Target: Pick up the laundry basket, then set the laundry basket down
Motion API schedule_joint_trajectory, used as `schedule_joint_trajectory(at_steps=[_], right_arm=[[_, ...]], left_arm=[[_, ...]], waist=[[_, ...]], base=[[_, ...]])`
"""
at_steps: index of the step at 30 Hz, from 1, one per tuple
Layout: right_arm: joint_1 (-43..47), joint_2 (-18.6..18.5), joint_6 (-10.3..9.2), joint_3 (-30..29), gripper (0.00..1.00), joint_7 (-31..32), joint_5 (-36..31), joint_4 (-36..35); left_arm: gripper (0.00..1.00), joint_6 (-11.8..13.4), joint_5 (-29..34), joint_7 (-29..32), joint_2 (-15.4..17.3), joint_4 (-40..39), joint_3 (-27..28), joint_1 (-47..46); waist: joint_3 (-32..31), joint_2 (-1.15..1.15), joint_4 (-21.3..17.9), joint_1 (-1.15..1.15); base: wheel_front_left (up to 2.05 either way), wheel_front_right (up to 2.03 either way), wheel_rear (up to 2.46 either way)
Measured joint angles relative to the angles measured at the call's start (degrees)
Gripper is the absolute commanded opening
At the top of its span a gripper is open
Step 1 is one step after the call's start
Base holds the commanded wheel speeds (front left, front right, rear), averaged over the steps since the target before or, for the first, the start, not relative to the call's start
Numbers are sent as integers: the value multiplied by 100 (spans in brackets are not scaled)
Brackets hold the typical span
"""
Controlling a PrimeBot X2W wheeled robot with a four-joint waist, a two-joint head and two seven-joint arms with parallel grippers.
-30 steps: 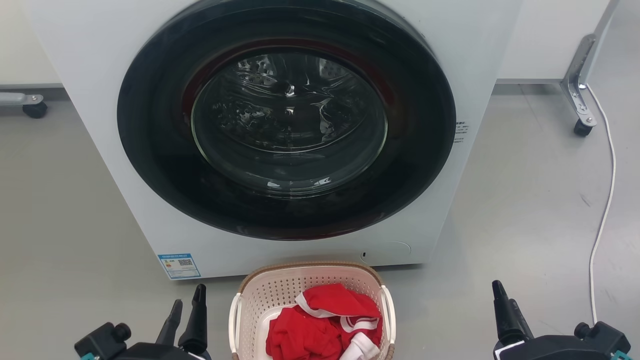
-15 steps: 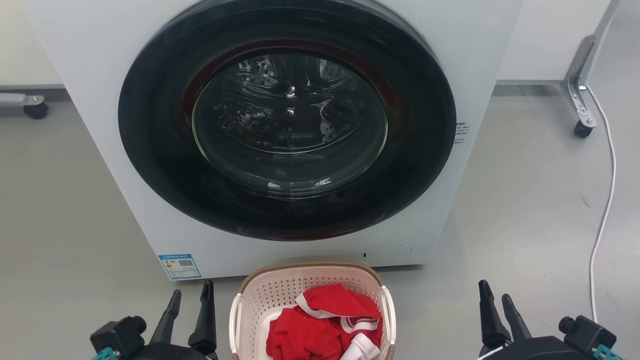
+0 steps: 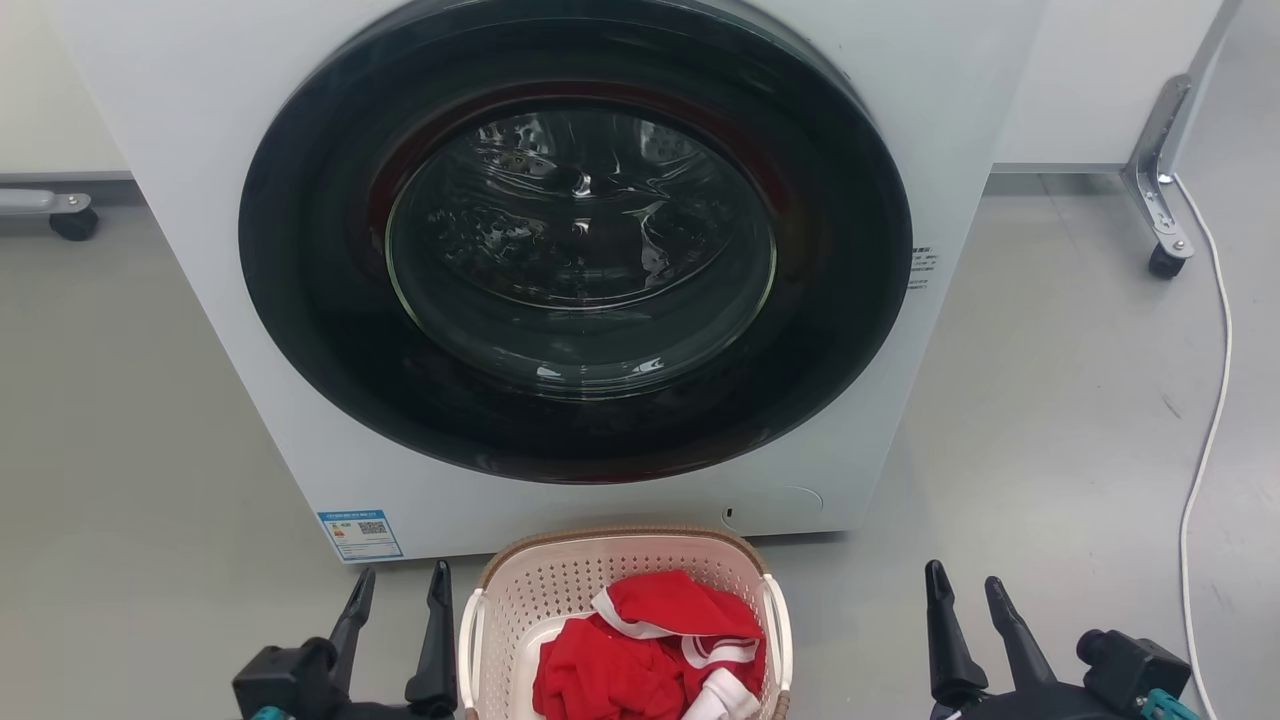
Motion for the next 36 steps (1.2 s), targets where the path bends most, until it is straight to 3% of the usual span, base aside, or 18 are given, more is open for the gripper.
schedule_joint_trajectory(at_steps=[26,36], right_arm=[[120,-30,-360,549,100,-548,-2095,-330],[120,-30,-360,524,100,-548,-2117,-381]], left_arm=[[100,360,2059,-549,16,-138,-337,210],[100,360,2065,-550,11,-144,-302,215]], waist=[[-36,0,9,0],[-36,0,11,0]], base=[[0,0,0],[0,0,0]])
